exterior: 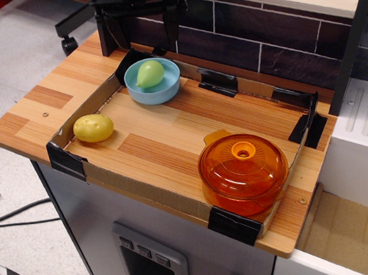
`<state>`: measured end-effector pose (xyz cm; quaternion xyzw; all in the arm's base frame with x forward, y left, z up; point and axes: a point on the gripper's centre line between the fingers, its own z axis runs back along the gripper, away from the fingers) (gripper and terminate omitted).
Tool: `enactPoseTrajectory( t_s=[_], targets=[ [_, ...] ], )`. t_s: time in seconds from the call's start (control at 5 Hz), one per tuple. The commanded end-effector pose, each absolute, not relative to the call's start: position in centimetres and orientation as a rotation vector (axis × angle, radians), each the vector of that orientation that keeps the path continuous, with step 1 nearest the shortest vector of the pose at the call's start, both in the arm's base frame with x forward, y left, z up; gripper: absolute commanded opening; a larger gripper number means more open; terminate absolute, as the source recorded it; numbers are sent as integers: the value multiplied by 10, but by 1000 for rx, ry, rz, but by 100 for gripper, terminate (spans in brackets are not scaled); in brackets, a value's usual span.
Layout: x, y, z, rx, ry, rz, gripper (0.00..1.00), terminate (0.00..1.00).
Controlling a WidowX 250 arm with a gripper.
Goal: Put pear in bowl
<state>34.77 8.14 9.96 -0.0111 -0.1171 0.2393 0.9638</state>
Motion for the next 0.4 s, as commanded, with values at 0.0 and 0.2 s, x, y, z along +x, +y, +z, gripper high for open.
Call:
enactPoseTrajectory(
  t_s=[0.0, 0.2],
  targets=[
    [329, 75, 118, 13, -280, 346, 100, 0],
    [329, 75, 118, 13, -280, 346, 100, 100]
  ],
)
